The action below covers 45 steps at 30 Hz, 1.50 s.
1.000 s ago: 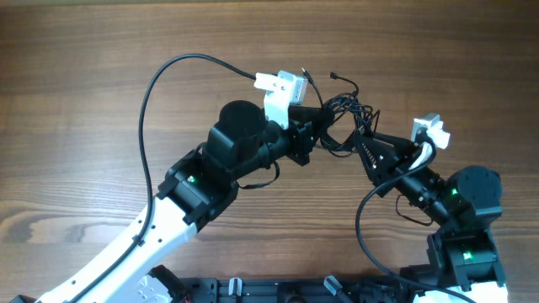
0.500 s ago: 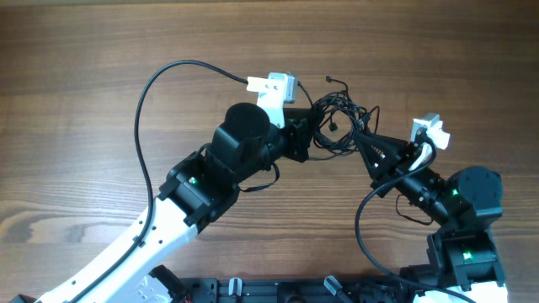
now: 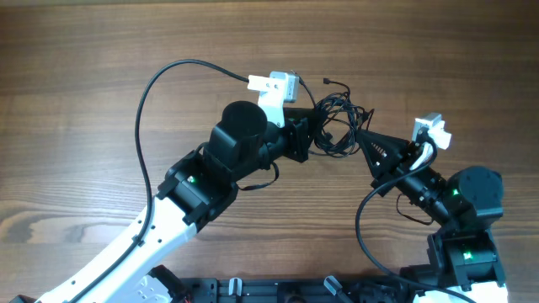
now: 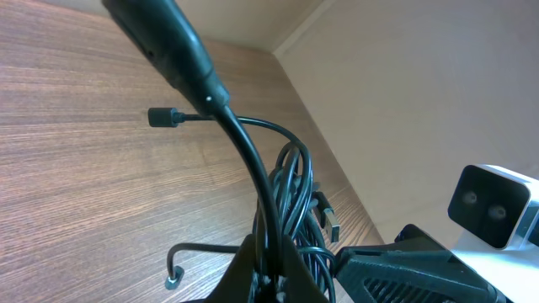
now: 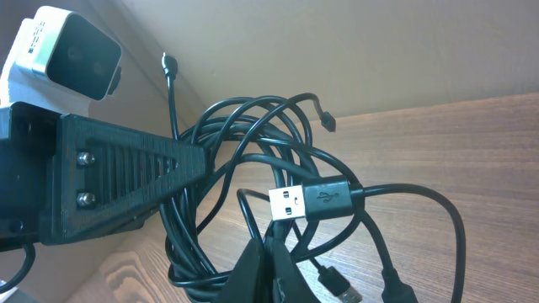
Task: Untangle cables
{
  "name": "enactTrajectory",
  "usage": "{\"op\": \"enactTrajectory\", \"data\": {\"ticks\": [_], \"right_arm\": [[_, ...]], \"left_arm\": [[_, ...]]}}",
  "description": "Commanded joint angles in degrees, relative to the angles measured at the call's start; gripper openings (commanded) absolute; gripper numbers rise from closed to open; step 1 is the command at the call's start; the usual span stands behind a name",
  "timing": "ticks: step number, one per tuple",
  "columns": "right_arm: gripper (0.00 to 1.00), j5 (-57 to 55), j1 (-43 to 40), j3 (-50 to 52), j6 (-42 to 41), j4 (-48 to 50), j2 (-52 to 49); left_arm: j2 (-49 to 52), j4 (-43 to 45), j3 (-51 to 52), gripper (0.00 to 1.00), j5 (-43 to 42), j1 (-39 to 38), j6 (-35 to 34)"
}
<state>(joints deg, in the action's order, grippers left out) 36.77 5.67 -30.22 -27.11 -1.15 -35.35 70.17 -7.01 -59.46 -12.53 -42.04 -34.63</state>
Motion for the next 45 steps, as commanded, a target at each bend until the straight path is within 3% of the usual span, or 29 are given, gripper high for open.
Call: {"op": "enactTrajectory", "data": {"ticks": [1, 3, 4, 6, 8, 9, 19, 23, 25, 29, 30, 32, 36, 39, 45], "right_arm": [[0.07, 0.2, -0.07, -0.26, 0.15, 0.46, 0.31], [0.31, 0.46, -0.07, -0.26, 0.13, 0.48, 0.31], [0.35, 0.63, -0.07, -0.26, 0.13, 0.48, 0.31], [0.31, 0.81, -0.07, -0.26, 0.13, 0.48, 0.31], [0.1, 0.83, -0.07, -0.26, 0.13, 0.48, 0.31], [0.04, 0.83, -0.07, -0.26, 0.13, 0.48, 0.31], [0.04, 2.25, -0.07, -0.26, 0.15, 0.44, 0.31], [0.04, -7.93, -0.07, -0.26, -0.92, -4.39, 0.31], [0.04, -16.52, -0.07, -0.26, -5.81, -9.73, 0.31], [0.04, -18.73, -0.07, -0.26, -6.51, -11.65, 0.31], [0.05, -18.16, -0.07, -0.26, -6.43, -11.32, 0.31], [0.39, -13.68, -0.07, -0.26, -5.86, -9.86, 0.31], [0.55, -3.08, -0.07, -0.26, -3.23, -2.56, 0.31], [0.56, -2.47, -0.07, -0.26, -2.97, -0.98, 0.31], [0.41, 5.79, -0.07, -0.26, -2.84, 4.85, 0.31]], "left_arm": [[-0.85, 0.83, -0.55, 0.04, -0.92, 0.15, -0.15], [-0.85, 0.79, -0.55, 0.04, -0.96, 0.15, -0.13], [-0.85, 0.79, -0.55, 0.04, -0.96, 0.15, -0.15], [-0.85, 0.83, -0.55, 0.04, -0.98, 0.15, -0.15], [-0.85, 1.16, -0.55, 0.04, -2.25, 0.15, -0.15], [-0.85, 1.81, -0.55, 0.04, -3.45, 0.13, -0.15], [-0.85, 3.21, -0.55, 0.04, -4.35, 0.15, -0.35], [-0.9, 3.21, -0.55, 0.04, -3.91, 0.44, -0.37], [-1.42, 3.19, -0.55, 0.04, -3.91, 0.55, -0.35], [-1.95, 3.17, -0.55, 0.04, -3.19, 0.7, -0.33], [-1.95, 3.17, -0.55, 0.04, -3.02, 0.7, -0.33], [-1.95, 3.06, -0.55, 0.04, -2.49, 0.7, -0.13], [-1.95, 2.51, -0.55, 0.04, -1.36, 0.7, -0.13], [-1.95, 2.49, -0.55, 0.04, -1.38, 0.68, -0.11], [-1.95, 2.34, -0.55, 0.04, -2.51, 0.68, 1.84]]}}
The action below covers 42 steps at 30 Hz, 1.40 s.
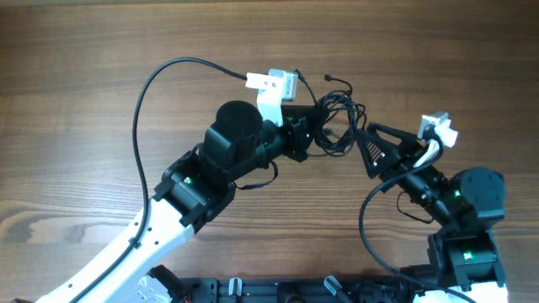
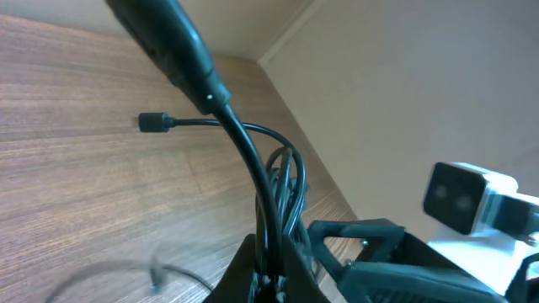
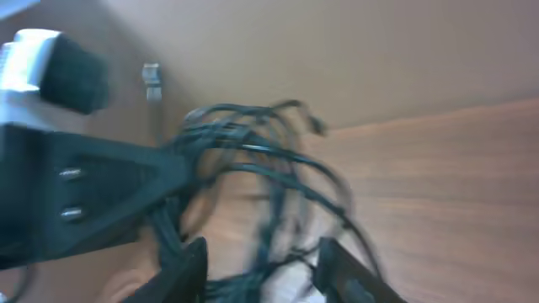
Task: Untangle cables
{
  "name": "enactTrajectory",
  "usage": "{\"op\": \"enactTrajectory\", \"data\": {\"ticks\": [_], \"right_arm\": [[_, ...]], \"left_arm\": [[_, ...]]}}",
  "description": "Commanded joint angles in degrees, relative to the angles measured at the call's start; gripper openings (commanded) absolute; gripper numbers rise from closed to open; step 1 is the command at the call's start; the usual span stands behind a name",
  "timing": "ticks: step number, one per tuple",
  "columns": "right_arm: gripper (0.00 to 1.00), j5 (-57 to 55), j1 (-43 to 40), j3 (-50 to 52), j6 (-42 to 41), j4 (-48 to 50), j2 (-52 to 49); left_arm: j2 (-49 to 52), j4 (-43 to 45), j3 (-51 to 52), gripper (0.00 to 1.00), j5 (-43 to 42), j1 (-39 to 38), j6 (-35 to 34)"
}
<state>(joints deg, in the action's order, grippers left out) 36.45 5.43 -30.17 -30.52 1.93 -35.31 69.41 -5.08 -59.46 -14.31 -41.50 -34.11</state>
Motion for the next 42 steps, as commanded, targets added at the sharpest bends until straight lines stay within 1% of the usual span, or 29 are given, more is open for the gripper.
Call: {"op": "enactTrajectory", "data": {"ticks": [1, 3, 4, 6, 7, 8, 10, 12, 13, 14, 16, 17, 19, 20, 21, 23, 25, 28, 35, 38, 40, 41, 42], "right_arm": [[0.41, 6.78, 0.17, -0.31, 0.59, 2.29, 0.26], [0.4, 6.99, 0.17, -0.31, 0.61, 2.32, 0.26], [0.38, 6.99, 0.17, -0.31, 0.76, 2.45, 0.26], [0.34, 8.2, 0.17, -0.31, 3.69, 3.69, 0.26], [0.23, 8.9, 0.17, -0.31, 3.56, 4.94, 0.26], [0.19, 9.18, 0.17, -0.31, 3.54, 5.44, 0.26], [0.2, 10.8, 0.17, -0.31, 3.5, 5.51, 0.26], [0.26, 12.13, 0.17, -0.31, 3.54, 5.05, 0.26], [0.36, 12.07, 0.17, -0.31, 3.58, 5.07, 0.26], [0.43, 11.1, 0.17, -0.31, 3.56, 5.09, 0.26], [0.49, 8.39, 0.17, -0.31, 3.52, 5.01, 0.26], [0.57, 7.08, 0.17, -0.31, 3.5, 5.01, 0.26], [0.62, 6.64, 0.17, -0.31, 3.37, 5.05, 0.26], [0.67, 6.62, 0.17, -0.31, 3.37, 5.07, 0.26], [0.69, 6.67, 0.17, -0.31, 2.89, 5.07, 0.26], [0.7, 6.71, 0.17, -0.31, -0.24, 5.2, 0.26], [0.7, 7.39, 0.17, -0.31, -2.8, 5.31, 0.26], [0.7, 10.01, 0.17, -0.31, -4.22, 7.02, 0.26], [0.69, 13.07, 0.17, -0.31, -5.66, 7.06, 0.26], [0.65, 14.95, 0.17, -0.31, -5.49, 6.75, 0.24], [0.55, 14.93, 0.17, -0.31, -3.45, 5.79, -0.42], [0.53, 14.93, 0.17, -0.31, -2.67, 5.55, -1.11], [0.47, 14.93, 0.17, -0.31, -2.45, 5.22, -2.03]], "left_arm": [[-1.16, 0.42, -0.55, 0.04, -0.9, 0.13, 1.31], [-1.16, 0.42, -0.55, 0.04, -0.92, 0.13, 1.31], [-1.16, 0.39, -0.55, 0.04, -0.94, 0.13, 1.31], [-1.16, 0.39, -0.55, 0.04, -1.36, 0.13, 1.33], [-1.16, 0.37, -0.55, 0.04, -1.62, 0.13, 1.33], [-1.16, 0.39, -0.55, 0.04, -1.77, 0.13, 1.31], [-1.18, 0.44, -0.55, 0.04, -1.77, 0.13, 1.29], [-1.18, 0.46, -0.55, 0.04, -1.77, 0.09, 1.29], [-1.18, 0.48, -0.55, 0.04, -2.12, 0.09, 1.27], [-1.18, 0.63, -0.55, 0.04, -3.02, 0.09, 1.29], [-1.18, 0.63, -0.55, 0.04, -3.3, 0.09, 1.22], [-1.22, 0.63, -0.55, 0.04, -3.3, 0.09, 0.35], [-1.57, 0.61, -0.55, 0.04, -3.28, 0.09, 0.2], [-1.75, 0.63, -0.55, 0.04, -3.26, 0.09, 0.11], [-1.95, 0.61, -0.55, 0.04, -3.02, 0.15, -2.27], [-2.03, 0.63, -0.55, 0.04, -3.02, 0.13, -4.37], [-2.03, 0.63, -0.55, 0.04, -3.04, 0.13, -8.2], [-2.01, 0.55, -0.55, 0.04, -3.06, 0.13, -8.81], [-2.01, 0.57, -0.55, 0.04, -3.04, 0.13, -8.83], [-2.01, 0.59, -0.55, 0.04, -3.28, 0.13, -8.79], [-2.01, 0.66, -0.55, 0.04, -4.5, 0.13, -8.33], [-2.03, 0.63, -0.55, 0.04, -4.57, 0.13, -8.35], [-2.03, 0.63, -0.55, 0.04, -4.61, 0.13, -8.35]]}}
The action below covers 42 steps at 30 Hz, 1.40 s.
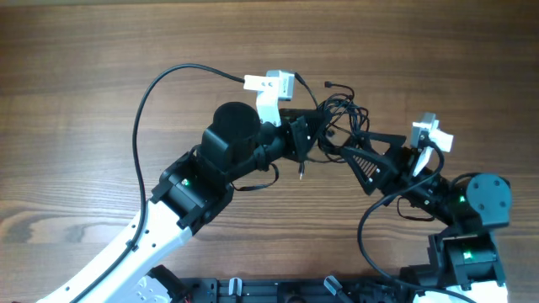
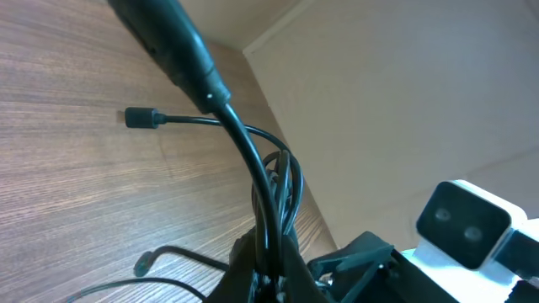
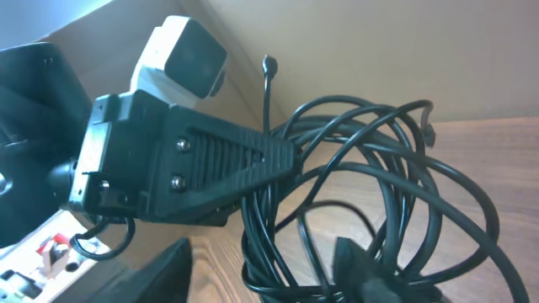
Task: Untangle cables
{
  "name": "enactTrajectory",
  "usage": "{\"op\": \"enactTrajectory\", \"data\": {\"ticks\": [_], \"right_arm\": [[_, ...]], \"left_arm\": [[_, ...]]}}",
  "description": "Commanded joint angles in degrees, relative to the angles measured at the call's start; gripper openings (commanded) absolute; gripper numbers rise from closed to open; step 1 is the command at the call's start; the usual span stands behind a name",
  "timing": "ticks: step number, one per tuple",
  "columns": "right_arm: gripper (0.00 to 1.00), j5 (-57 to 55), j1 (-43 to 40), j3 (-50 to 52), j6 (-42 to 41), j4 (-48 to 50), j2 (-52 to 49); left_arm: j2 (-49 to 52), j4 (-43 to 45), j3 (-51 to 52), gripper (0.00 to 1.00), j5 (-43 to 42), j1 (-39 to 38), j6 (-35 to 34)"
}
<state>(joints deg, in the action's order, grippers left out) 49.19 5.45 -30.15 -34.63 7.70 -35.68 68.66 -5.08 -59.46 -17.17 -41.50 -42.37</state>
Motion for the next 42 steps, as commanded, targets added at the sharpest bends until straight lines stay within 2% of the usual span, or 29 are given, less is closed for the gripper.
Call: {"op": "enactTrajectory", "data": {"ticks": [1, 2, 7, 13, 15, 17, 20, 24, 32, 35, 37, 38, 39, 40, 41, 42], "right_arm": [[0.42, 2.19, 0.15, -0.33, 1.66, -0.76, -2.47], [0.34, 2.21, 0.15, -0.33, 1.66, -0.94, -3.63], [0.04, 0.74, 0.15, -0.33, 1.6, 0.44, -6.1], [0.04, -14.27, 0.13, -0.33, -4.9, 1.38, -6.05], [0.04, -15.28, 0.15, -0.33, -6.08, 3.48, -6.05], [0.04, -16.35, 0.15, -0.33, -6.29, 3.58, -6.05], [0.04, -21.84, 0.13, -0.33, -11.3, 2.89, -6.05], [0.04, -26.67, 0.15, -0.33, -16.61, -0.79, -6.08], [0.04, -26.49, 0.15, -0.33, -16.9, -10.95, -6.12], [0.04, -25.79, 0.15, -0.33, -22.82, -11.98, -6.12], [0.04, -20.98, 0.15, -0.33, -25.7, -12.11, -6.12], [0.07, -18.14, 0.15, -0.33, -25.31, -12.39, -6.12], [0.28, -15.63, 0.15, -0.33, -24.13, -12.5, -6.12], [0.64, -14.75, 0.15, -0.33, -19.87, -12.55, -6.12], [0.9, -14.78, 0.15, -0.33, -17.81, -12.55, -6.12], [1.0, -14.78, 0.15, -0.33, -16.5, -12.5, -6.12]], "left_arm": [[-1.29, 0.66, -0.55, 0.04, -1.95, 0.13, -0.09], [-1.29, 0.66, -0.55, 0.04, -1.97, 0.13, -0.09], [-1.29, 0.57, -0.55, 0.04, -0.96, 0.15, -0.07], [-1.29, -6.08, -0.55, 0.04, 12.07, 0.15, -0.13], [-1.29, -8.83, -0.55, 0.04, 18.27, 0.15, -0.2], [-1.29, -10.38, -0.55, 0.04, 22.1, 0.15, -2.73], [-1.29, -13.29, -0.55, 0.04, 26.99, 0.15, -9.44], [-1.29, -13.16, -0.55, 0.04, 27.12, 0.15, -13.9], [-3.17, -9.11, -0.55, 0.04, 27.06, 0.15, -13.9], [-4.7, -9.03, -0.55, 0.04, 28.94, 0.13, -16.81], [-5.42, -8.26, -0.55, 0.04, 31.21, 0.13, -18.69], [-5.53, -6.62, -0.55, 0.04, 31.15, 0.13, -18.73], [-5.57, -4.9, -0.55, 0.04, 30.45, 0.09, -17.81], [-5.57, -4.13, -0.55, 0.04, 29.53, 0.09, -16.33], [-5.6, -4.07, -0.55, 0.04, 28.89, 0.09, -15.1], [-5.66, -4.09, -0.55, 0.04, 28.04, 0.09, -14.21]]}}
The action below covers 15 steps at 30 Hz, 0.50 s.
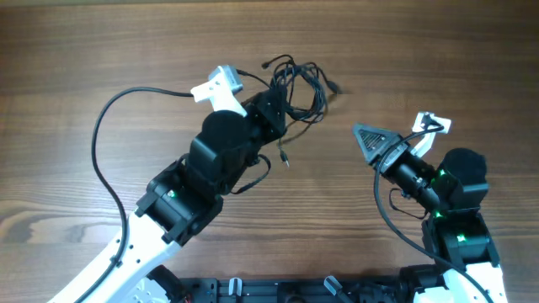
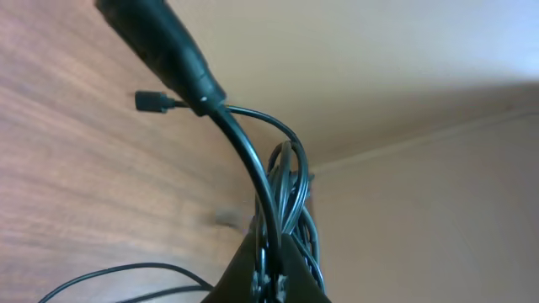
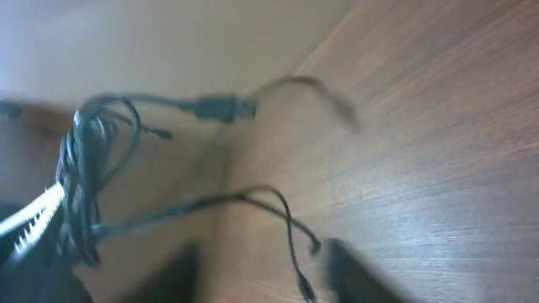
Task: Untangle cables
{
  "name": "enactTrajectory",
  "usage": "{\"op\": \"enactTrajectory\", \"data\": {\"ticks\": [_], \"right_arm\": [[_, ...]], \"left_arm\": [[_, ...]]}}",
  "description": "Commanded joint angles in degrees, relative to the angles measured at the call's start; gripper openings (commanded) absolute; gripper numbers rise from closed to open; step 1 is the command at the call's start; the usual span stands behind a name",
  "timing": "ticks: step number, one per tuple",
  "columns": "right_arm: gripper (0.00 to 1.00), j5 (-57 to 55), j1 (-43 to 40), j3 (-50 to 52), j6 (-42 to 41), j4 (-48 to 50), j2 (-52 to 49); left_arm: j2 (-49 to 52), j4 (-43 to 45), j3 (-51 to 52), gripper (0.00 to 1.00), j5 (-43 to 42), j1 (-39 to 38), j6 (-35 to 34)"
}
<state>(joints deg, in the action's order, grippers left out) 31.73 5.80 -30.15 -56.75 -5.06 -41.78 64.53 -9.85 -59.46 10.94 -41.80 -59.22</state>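
The tangle of black cables (image 1: 299, 76) hangs off the table's far middle, pinched in my left gripper (image 1: 274, 103), which is shut on it. One thin end (image 1: 284, 156) dangles below it, and a plug (image 1: 334, 87) sticks out to the right. In the left wrist view the gripper (image 2: 269, 282) clamps several strands (image 2: 290, 189), with a small plug (image 2: 152, 102) pointing left. My right gripper (image 1: 369, 137) stands open and apart, right of the tangle. Its blurred view shows the bundle (image 3: 88, 168) at far left, a USB plug (image 3: 219, 107), and nothing between the gripper's (image 3: 265, 282) fingers.
The wooden table (image 1: 101, 50) lies bare around the arms. The left arm's own black lead (image 1: 97, 156) loops out to the left of it. The right arm's base (image 1: 459, 227) sits at the near right edge.
My left gripper has moved up and left with the whole tangle. The right gripper, then open among the strands, now stands clear of them to the right.
Both grippers were shut on the tangle, close together at mid table. Then the right gripper was open beside it, then open with its fingers in among the loops. Now only the left holds the bundle, farther back, and the arms are apart.
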Motion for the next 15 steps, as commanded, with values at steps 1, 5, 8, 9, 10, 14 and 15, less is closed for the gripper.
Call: {"op": "enactTrajectory", "data": {"ticks": [1, 5, 8, 9, 10, 14, 15], "right_arm": [[1.0, 2.69, -0.2, -0.33, 7.32, 0.55, -0.02], [1.0, 3.23, -0.2, -0.33, 18.45, 2.73, 0.0], [1.0, 7.1, -0.2, -0.33, 22.27, 5.51, 0.0], [1.0, 7.63, -0.2, -0.33, 22.29, 6.12, 0.0], [1.0, 8.39, -0.2, -0.33, 22.32, 6.62, 0.0], [1.0, 11.89, -0.2, -0.33, 24.35, 7.65, 0.0], [1.0, 12.61, -0.2, -0.33, 25.75, 8.04, 0.0]], "left_arm": [[-1.6, 0.7, -0.55, 0.04, -1.99, 0.39, 4.85], [-1.97, 1.14, -0.55, 0.04, -9.73, 0.39, 16.61], [-1.97, 1.29, -0.55, 0.04, -17.16, 0.39, 32.94], [-1.97, 1.25, -0.55, 0.04, -18.43, 0.39, 35.52], [-1.97, 1.27, -0.55, 0.04, -19.08, 0.39, 37.35], [-1.97, 1.31, -0.55, 0.04, -19.04, 0.44, 42.56], [-1.97, 1.29, -0.55, 0.04, -19.04, 0.44, 42.58]]}}
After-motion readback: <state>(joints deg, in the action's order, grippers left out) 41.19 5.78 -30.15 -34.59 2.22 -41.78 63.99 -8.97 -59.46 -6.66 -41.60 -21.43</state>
